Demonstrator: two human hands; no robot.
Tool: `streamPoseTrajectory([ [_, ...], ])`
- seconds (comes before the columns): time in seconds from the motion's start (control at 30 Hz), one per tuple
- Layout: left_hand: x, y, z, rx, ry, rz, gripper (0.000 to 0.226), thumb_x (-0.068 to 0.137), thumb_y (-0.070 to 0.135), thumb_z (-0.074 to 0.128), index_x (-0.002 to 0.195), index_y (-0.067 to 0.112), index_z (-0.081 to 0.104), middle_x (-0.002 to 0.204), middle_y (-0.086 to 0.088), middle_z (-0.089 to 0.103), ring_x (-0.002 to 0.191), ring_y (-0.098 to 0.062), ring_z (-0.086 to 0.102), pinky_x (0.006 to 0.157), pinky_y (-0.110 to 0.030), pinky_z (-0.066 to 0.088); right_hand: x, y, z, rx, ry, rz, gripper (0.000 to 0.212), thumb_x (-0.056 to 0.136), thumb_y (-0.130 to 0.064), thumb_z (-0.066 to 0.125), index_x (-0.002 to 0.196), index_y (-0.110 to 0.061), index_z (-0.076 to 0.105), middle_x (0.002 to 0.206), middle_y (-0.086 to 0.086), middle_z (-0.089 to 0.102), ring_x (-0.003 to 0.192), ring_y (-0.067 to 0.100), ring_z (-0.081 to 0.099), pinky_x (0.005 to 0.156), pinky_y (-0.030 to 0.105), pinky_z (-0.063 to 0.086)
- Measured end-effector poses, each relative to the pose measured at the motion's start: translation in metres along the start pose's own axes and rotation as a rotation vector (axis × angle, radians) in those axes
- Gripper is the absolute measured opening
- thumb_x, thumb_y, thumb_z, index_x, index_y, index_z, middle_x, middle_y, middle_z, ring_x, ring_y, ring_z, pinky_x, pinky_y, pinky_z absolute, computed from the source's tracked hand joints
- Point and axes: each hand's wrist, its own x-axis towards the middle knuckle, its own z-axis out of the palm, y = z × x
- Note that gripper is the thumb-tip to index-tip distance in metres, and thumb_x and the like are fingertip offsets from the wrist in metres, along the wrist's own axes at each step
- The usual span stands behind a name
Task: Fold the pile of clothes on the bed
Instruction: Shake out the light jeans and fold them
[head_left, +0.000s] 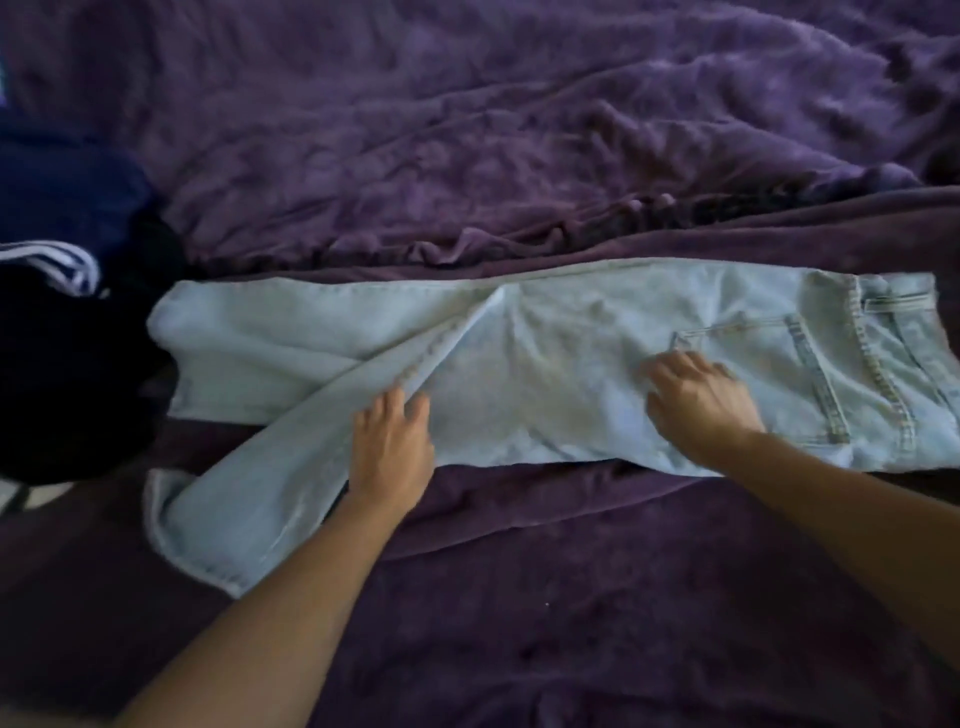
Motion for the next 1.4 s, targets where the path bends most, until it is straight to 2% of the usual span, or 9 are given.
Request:
streamPoseTrajectory([
  [0.27, -0.114, -0.123, 0.036, 0.147, -0.2, -0.194, 0.077, 0.062, 0.04, 0.082, 0.13, 0.019, 0.053, 0.129, -0.012, 0.049, 0.115, -0.03, 0.05, 0.088, -0.045, 0.044, 0.001, -0.152, 0.035, 0.093, -0.028, -0.267, 0.029, 0.079, -0.009, 0.064, 0.108, -0.009, 0.069, 0.111, 0.011, 0.065, 0.1, 0.036, 0.061, 0.079, 0.043, 0.049],
  [0.4, -0.124, -0.171, 0.062, 0.103, -0.246, -0.221, 0.065, 0.061, 0.028, 0.08, 0.119, 0.012, 0.058, 0.127, -0.016, 0.053, 0.111, -0.034, 0.054, 0.088, -0.049, 0.046, 0.032, -0.21, 0.053, 0.053, -0.027, -0.266, 0.045, 0.079, -0.008, 0.061, 0.123, -0.013, 0.061, 0.132, 0.012, 0.055, 0.114, 0.036, 0.055, 0.084, 0.045, 0.046],
  [0.57, -0.082, -0.24, 0.042, -0.149, -0.008, -0.141, 0.016, 0.065, 0.005, 0.076, 0.075, 0.006, 0.063, 0.069, -0.01, 0.063, 0.06, -0.031, 0.061, 0.05, -0.038, 0.051, 0.093, -0.254, 0.078, 0.018, -0.019, -0.082, 0.049, 0.09, -0.027, 0.059, 0.137, -0.027, 0.048, 0.151, 0.006, 0.032, 0.128, 0.032, 0.044, 0.085, 0.047, 0.049],
  [0.67, -0.033, -0.3, 0.0, -0.323, 0.176, -0.145, 0.021, 0.069, 0.005, 0.07, 0.09, 0.008, 0.067, 0.079, -0.011, 0.066, 0.069, -0.035, 0.062, 0.056, -0.041, 0.051, 0.119, -0.267, 0.074, 0.086, 0.09, 0.042, 0.025, 0.094, -0.035, 0.054, 0.111, -0.021, 0.067, 0.132, 0.003, 0.053, 0.118, 0.03, 0.05, 0.076, 0.045, 0.05],
  [0.83, 0.072, -0.355, -0.051, -0.544, 0.308, -0.194, 0.016, 0.078, 0.014, 0.064, 0.093, 0.012, 0.068, 0.085, -0.012, 0.07, 0.079, -0.036, 0.064, 0.068, -0.038, 0.05, 0.171, -0.292, 0.036, 0.045, 0.275, 0.105, 0.025, 0.097, -0.027, 0.048, 0.095, -0.006, 0.062, 0.105, 0.014, 0.063, 0.106, 0.036, 0.051, 0.068, 0.045, 0.043],
  [0.97, 0.144, -0.368, -0.037, -0.694, 0.241, -0.327, 0.03, 0.08, 0.025, 0.068, 0.104, 0.008, 0.061, 0.1, -0.016, 0.068, 0.094, -0.037, 0.061, 0.08, -0.039, 0.046, 0.213, -0.298, 0.017, 0.049, 0.247, 0.204, 0.027, 0.097, -0.027, 0.045, 0.108, -0.006, 0.059, 0.115, 0.019, 0.059, 0.114, 0.04, 0.046, 0.078, 0.051, 0.044],
  [1.1, 0.153, -0.36, 0.003, -0.74, -0.049, -0.497, 0.061, 0.084, 0.044, 0.064, 0.129, 0.009, 0.042, 0.123, -0.02, 0.058, 0.111, -0.039, 0.055, 0.087, -0.04, 0.044, 0.201, -0.316, 0.044, -0.077, 0.182, 0.006, 0.046, 0.094, -0.032, 0.052, 0.138, -0.017, 0.047, 0.147, 0.016, 0.038, 0.132, 0.038, 0.036, 0.099, 0.053, 0.036],
  [1.23, 0.129, -0.343, 0.033, -0.934, -0.043, -0.566, 0.052, 0.084, 0.054, 0.061, 0.11, 0.011, 0.044, 0.111, -0.009, 0.059, 0.09, -0.025, 0.056, 0.072, -0.03, 0.038, 0.168, -0.347, 0.105, -0.177, 0.0, -0.141, 0.056, 0.098, -0.045, 0.04, 0.149, -0.022, 0.031, 0.16, 0.011, 0.018, 0.147, 0.031, 0.015, 0.111, 0.052, 0.023],
  [1.4, 0.116, -0.348, 0.051, -1.291, -0.04, -0.539, 0.033, 0.073, 0.046, 0.078, 0.095, 0.023, 0.067, 0.097, 0.007, 0.071, 0.089, -0.012, 0.069, 0.08, -0.032, 0.056, 0.179, -0.35, 0.154, -0.236, -0.062, -0.038, 0.061, 0.099, -0.051, 0.02, 0.153, -0.029, 0.005, 0.162, 0.007, 0.0, 0.149, 0.027, -0.005, 0.117, 0.055, 0.007],
])
